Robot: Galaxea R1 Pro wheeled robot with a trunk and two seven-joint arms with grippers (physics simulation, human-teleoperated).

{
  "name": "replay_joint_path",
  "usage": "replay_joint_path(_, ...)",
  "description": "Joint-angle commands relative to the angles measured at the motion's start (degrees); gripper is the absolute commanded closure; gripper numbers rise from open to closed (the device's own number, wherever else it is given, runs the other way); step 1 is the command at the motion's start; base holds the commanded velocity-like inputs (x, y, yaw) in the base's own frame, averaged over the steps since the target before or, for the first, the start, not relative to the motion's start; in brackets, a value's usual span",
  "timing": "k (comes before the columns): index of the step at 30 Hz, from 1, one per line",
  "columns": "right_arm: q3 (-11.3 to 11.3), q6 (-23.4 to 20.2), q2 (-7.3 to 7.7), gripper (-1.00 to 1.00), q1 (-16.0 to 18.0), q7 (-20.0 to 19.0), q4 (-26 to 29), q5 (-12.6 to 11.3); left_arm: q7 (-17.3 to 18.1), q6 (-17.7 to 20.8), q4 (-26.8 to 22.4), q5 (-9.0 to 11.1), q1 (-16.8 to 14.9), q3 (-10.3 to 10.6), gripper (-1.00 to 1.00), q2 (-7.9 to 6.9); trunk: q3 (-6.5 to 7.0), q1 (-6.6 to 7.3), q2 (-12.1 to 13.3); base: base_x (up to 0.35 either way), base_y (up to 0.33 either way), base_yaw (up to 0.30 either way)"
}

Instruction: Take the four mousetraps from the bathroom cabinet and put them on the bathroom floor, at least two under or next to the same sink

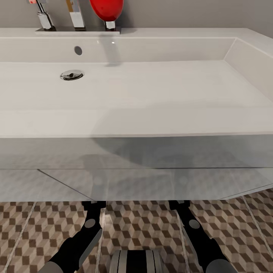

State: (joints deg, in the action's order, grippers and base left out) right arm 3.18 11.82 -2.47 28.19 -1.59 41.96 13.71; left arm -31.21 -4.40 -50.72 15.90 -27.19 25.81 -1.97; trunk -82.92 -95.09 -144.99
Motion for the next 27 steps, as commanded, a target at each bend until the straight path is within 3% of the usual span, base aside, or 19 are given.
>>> replay_joint_path(1,0.3,0.2,-0.08,1.0,0.0,-0.2,0.0,0.6,-0.5,-0.3,0.0,0.4,-0.1,0.4,1.0,-0.1,-0.03,0.01,0.0,0.0,0.0,0.0)
replay_joint_path(8,0.2,0.2,-0.08,1.0,0.0,-0.2,0.0,0.6,-0.4,0.1,-2.9,0.2,-0.1,0.3,1.0,-0.14,-0.03,0.01,0.0,0.0,0.0,0.0)
replay_joint_path(27,0.0,0.2,-0.08,1.0,0.0,-0.3,0.0,0.6,-0.3,0.1,-3.2,0.1,-0.1,0.3,1.0,-0.12,-0.03,0.01,0.0,0.0,0.0,0.0)
